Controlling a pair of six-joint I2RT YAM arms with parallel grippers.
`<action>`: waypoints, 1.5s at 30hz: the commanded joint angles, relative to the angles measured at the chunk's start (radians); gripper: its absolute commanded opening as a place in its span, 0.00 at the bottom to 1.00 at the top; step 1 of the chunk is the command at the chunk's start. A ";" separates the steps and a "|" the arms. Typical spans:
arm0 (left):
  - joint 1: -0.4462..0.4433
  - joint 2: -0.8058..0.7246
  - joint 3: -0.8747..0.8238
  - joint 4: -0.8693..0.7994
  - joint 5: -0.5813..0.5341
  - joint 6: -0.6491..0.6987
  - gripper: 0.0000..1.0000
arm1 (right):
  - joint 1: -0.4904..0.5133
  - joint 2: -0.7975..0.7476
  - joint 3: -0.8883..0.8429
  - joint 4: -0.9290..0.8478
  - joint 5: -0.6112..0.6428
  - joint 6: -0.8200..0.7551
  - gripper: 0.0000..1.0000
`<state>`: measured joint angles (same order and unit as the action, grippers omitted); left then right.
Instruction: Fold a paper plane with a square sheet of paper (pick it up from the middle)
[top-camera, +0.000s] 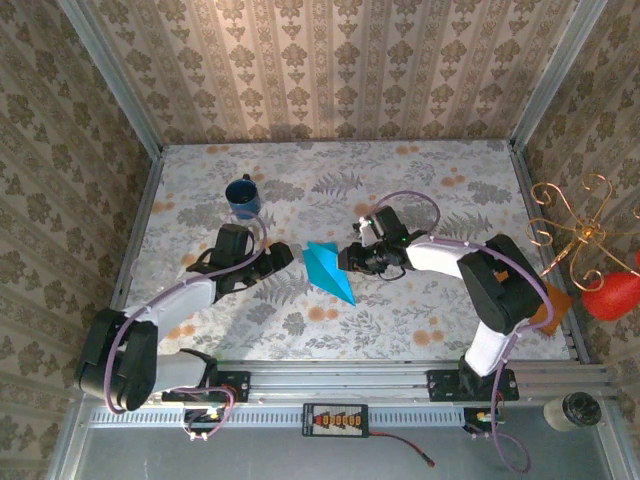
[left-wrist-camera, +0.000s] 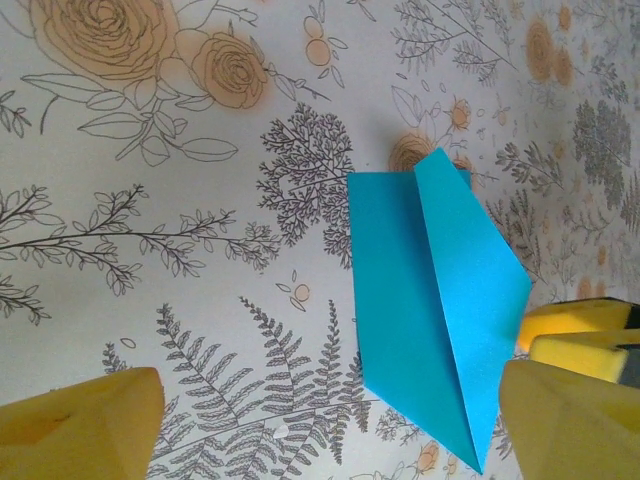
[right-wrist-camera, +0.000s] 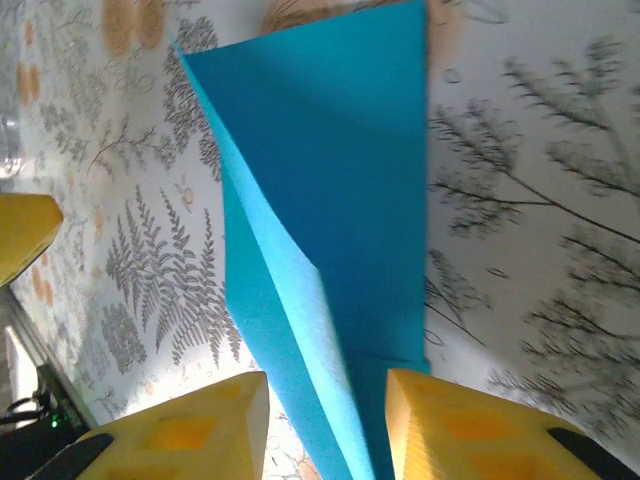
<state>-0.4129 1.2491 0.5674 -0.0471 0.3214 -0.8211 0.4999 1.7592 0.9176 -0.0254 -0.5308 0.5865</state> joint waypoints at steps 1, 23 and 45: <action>-0.006 -0.033 -0.005 0.029 0.017 -0.024 0.92 | -0.005 0.036 0.030 0.055 -0.093 -0.037 0.33; -0.036 -0.059 0.076 0.113 0.172 -0.001 0.97 | -0.031 -0.115 0.003 0.303 -0.123 0.134 0.08; -0.150 0.029 0.094 0.547 0.362 -0.122 0.60 | -0.040 -0.231 -0.059 0.620 -0.185 0.497 0.08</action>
<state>-0.5575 1.2701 0.6579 0.4004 0.6296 -0.9230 0.4671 1.5459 0.8719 0.5251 -0.6830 1.0367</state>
